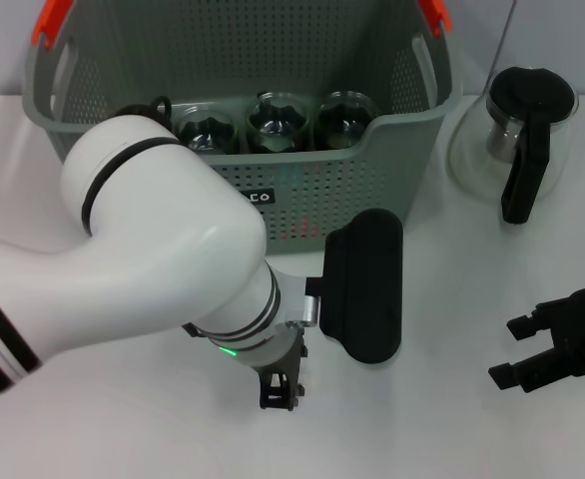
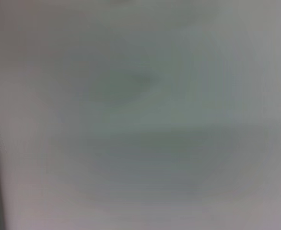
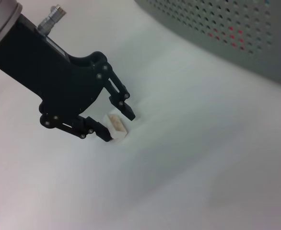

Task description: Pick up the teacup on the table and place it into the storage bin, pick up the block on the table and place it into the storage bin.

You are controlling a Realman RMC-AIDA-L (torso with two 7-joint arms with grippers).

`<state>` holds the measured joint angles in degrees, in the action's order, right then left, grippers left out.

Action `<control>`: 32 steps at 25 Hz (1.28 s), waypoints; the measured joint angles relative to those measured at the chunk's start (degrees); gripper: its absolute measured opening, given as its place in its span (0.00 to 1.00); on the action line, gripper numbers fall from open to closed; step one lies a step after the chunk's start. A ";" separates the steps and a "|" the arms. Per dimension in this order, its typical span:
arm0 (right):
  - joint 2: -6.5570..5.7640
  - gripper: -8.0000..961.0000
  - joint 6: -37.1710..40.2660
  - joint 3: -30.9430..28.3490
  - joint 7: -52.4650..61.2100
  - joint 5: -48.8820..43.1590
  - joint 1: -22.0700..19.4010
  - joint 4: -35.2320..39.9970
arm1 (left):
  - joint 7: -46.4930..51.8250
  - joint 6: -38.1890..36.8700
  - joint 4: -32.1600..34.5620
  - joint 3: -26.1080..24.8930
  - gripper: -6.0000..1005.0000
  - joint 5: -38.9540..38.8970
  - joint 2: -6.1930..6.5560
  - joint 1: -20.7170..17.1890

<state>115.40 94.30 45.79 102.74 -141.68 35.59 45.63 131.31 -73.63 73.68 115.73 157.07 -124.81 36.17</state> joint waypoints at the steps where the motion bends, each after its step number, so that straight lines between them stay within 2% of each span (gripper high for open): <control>1: 0.00 0.98 0.00 0.00 0.00 0.00 0.02 0.01 | 0.00 0.00 -0.01 0.00 0.41 0.00 0.00 0.03; 6: -0.04 0.98 -0.14 -0.05 0.00 0.00 0.20 -0.07 | 0.72 -0.07 -0.42 -0.20 0.35 -0.01 0.00 0.68; 12: -0.09 0.98 -0.53 -0.23 -0.09 0.00 0.31 -0.19 | 1.32 -0.39 -1.81 -0.13 0.17 0.17 0.00 1.36; 17: -0.09 0.98 -0.58 -0.26 -0.37 0.00 0.33 -0.20 | 1.86 -1.03 -0.69 -0.17 0.16 0.39 0.01 1.28; 25: -0.28 0.98 -0.56 -0.43 -0.50 0.00 0.28 -0.13 | 4.38 -7.34 8.15 -4.32 0.16 -0.63 0.00 0.42; 28: -0.47 0.98 -0.51 -0.44 -0.51 0.00 0.31 -0.14 | 5.72 -11.01 12.27 -7.65 0.16 -4.06 0.00 0.12; 32: -0.64 0.98 -0.46 -0.51 -0.48 0.00 0.41 -0.07 | 6.50 -17.38 17.16 -23.59 0.16 -20.92 0.14 0.03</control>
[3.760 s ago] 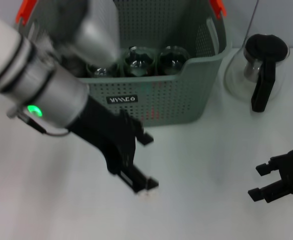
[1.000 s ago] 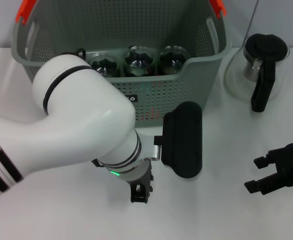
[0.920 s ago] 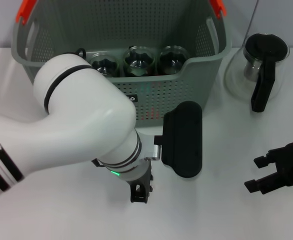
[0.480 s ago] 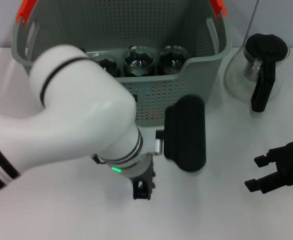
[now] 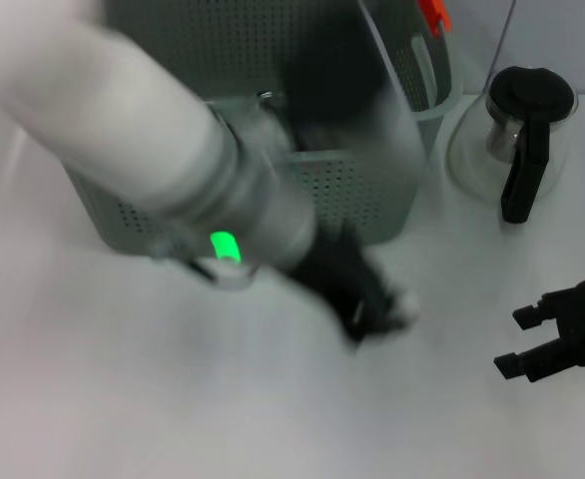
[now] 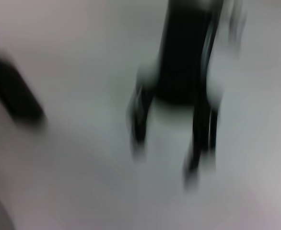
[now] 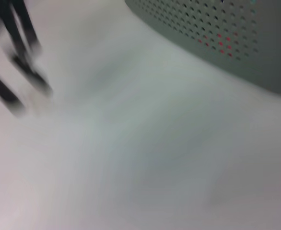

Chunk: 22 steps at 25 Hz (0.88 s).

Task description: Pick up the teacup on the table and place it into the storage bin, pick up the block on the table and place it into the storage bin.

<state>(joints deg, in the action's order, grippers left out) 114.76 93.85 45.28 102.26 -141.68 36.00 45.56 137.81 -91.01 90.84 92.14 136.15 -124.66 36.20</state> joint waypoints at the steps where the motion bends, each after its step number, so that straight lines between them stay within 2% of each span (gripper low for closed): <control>1: -0.02 0.98 -0.02 -0.02 -0.03 0.00 0.00 -0.02 | -0.16 -0.92 0.25 -6.03 0.16 -5.34 0.22 0.28; 3: -0.01 0.98 -0.12 -0.01 -0.11 0.01 0.02 -0.13 | -0.99 -0.90 -0.78 -18.02 0.16 -11.69 0.58 1.48; 5: -0.01 0.98 -0.13 -0.02 -0.19 0.00 0.04 -0.15 | -1.97 1.00 -2.80 -27.59 0.16 -13.53 1.18 3.31; 7: -0.01 0.98 -0.07 -0.02 -0.20 0.00 0.11 -0.12 | -2.49 4.39 -6.56 -34.89 0.16 -13.06 2.70 5.72; 8: 0.00 0.98 0.00 -0.02 -0.21 0.02 0.15 -0.08 | -2.44 7.17 -9.48 -37.34 0.16 -12.26 3.97 7.01; 10: 0.04 0.98 0.05 -0.02 -0.22 0.00 0.21 -0.05 | -2.17 12.77 -15.33 -38.31 0.16 -9.90 5.87 8.62; 12: 0.16 0.98 0.05 -0.02 -0.22 0.00 0.28 -0.14 | -1.88 18.62 -19.71 -38.03 0.18 -6.99 6.53 9.51; 15: 0.25 0.98 0.08 -0.02 -0.23 0.00 0.36 -0.08 | -1.72 24.90 -23.91 -37.82 0.22 -3.35 6.46 10.30; 18: 0.21 0.98 0.47 -0.02 -0.23 0.05 0.39 0.32 | -1.73 26.06 -23.28 -38.23 0.26 -3.39 5.91 9.89; 21: -0.02 0.98 1.52 -0.10 -0.41 0.74 0.65 0.80 | -1.75 24.17 -20.34 -39.29 0.35 -5.64 5.37 8.55; 22: -0.14 0.98 2.45 -0.25 -0.89 1.77 0.67 1.25 | -3.84 18.02 -16.86 -40.47 0.39 -12.33 5.02 5.90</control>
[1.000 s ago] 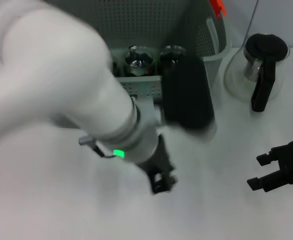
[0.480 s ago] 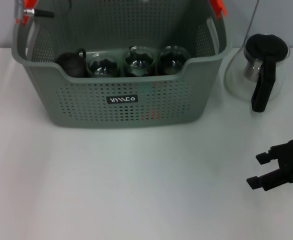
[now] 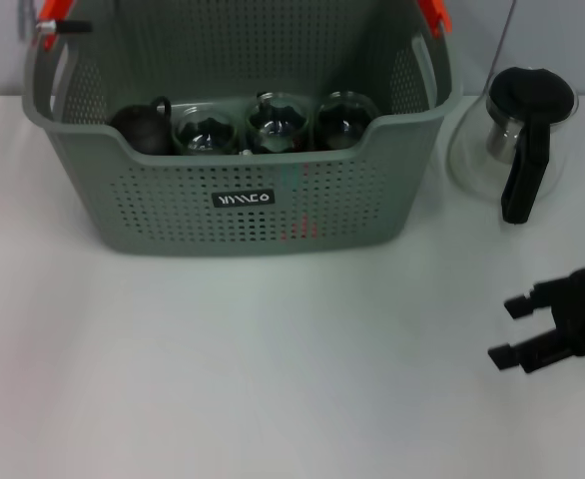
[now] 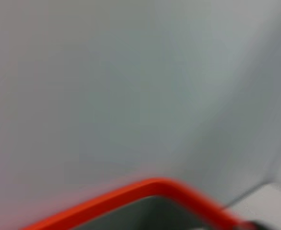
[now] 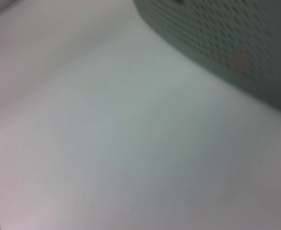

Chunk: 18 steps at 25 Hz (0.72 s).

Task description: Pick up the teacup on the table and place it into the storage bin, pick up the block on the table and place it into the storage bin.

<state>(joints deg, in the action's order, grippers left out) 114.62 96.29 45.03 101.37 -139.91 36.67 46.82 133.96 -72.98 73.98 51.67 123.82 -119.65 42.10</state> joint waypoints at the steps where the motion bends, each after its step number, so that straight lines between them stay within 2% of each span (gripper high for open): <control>1: -0.11 0.98 0.75 -0.21 -0.59 1.02 -0.03 0.34 | -2.07 -3.77 0.90 -0.18 0.42 -4.18 -0.20 -1.52; 4: -0.45 0.98 3.41 -2.17 -3.59 4.70 -0.34 0.71 | -11.74 -16.50 0.85 -0.50 0.55 -17.99 -1.02 -6.63; 7: -0.60 0.98 5.68 -5.10 -7.31 8.28 -0.54 0.19 | -20.71 -25.47 -3.17 -0.54 0.68 -25.19 -2.66 -11.46; 9: -0.19 0.98 6.59 -6.70 -10.04 10.76 -1.05 -0.17 | -26.60 -28.08 -7.07 -0.48 0.76 -25.38 -3.73 -14.50; 11: 0.44 0.98 6.62 -7.65 -12.44 12.83 -1.79 -0.70 | -32.70 -28.65 -12.59 -0.46 0.84 -24.50 -4.25 -17.17; 13: 0.91 0.98 6.41 -8.27 -15.07 14.73 -2.41 -1.97 | -38.18 -28.36 -18.97 -1.65 0.89 -23.25 -4.13 -18.57; 15: 1.10 0.98 6.26 -8.65 -17.09 16.28 -2.65 -3.37 | -39.81 -28.35 -20.82 -2.28 0.91 -22.89 -4.00 -18.80; 17: 1.17 0.98 6.28 -8.70 -18.88 17.63 -2.51 -5.07 | -45.72 -28.92 -27.76 -5.77 0.94 -18.97 -3.52 -18.97; 18: 1.21 0.98 6.28 -8.58 -19.58 18.06 -2.32 -5.91 | -46.34 -28.88 -28.05 -5.86 0.94 -18.28 -3.53 -19.01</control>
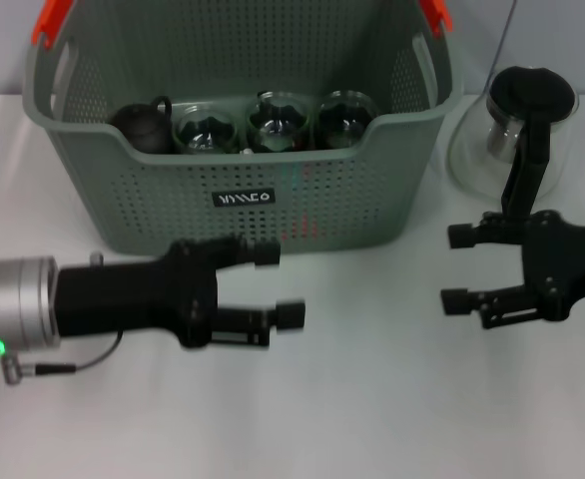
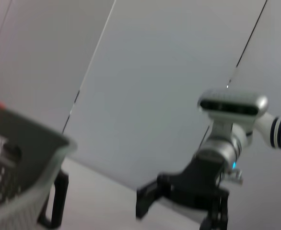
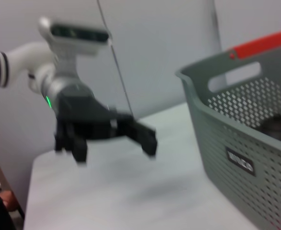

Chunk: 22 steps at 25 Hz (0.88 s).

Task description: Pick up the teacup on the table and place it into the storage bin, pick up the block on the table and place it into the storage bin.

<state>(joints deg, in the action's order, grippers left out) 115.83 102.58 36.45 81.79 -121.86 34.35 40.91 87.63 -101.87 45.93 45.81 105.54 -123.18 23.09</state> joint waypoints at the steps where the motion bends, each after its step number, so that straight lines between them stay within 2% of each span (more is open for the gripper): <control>1: 0.06 0.98 0.01 0.09 -0.46 0.21 0.14 -0.46 | -0.64 0.09 -0.27 -0.11 0.94 0.73 -0.02 -0.05; 5: 0.60 0.98 -0.21 0.41 -2.00 0.09 0.62 -1.42 | -3.28 1.04 -0.81 -0.19 0.93 3.63 -0.31 -0.27; 10: 0.70 0.98 -1.03 1.60 -2.85 -0.06 0.72 -1.84 | -5.87 3.35 -2.05 -0.21 0.93 4.20 -0.05 0.20; 17: 1.53 0.98 -9.51 6.91 -3.99 -0.14 1.12 -5.31 | -7.38 8.87 -3.95 0.59 0.93 4.23 -0.31 1.18; 22: 1.99 0.98 -11.00 8.26 -3.78 -0.14 1.15 -5.32 | -7.59 10.64 -5.96 0.62 0.93 4.30 -0.01 2.09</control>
<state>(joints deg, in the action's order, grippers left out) 117.82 91.57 44.71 78.02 -122.00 35.50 35.59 80.04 -91.23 39.97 46.43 109.84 -123.20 25.17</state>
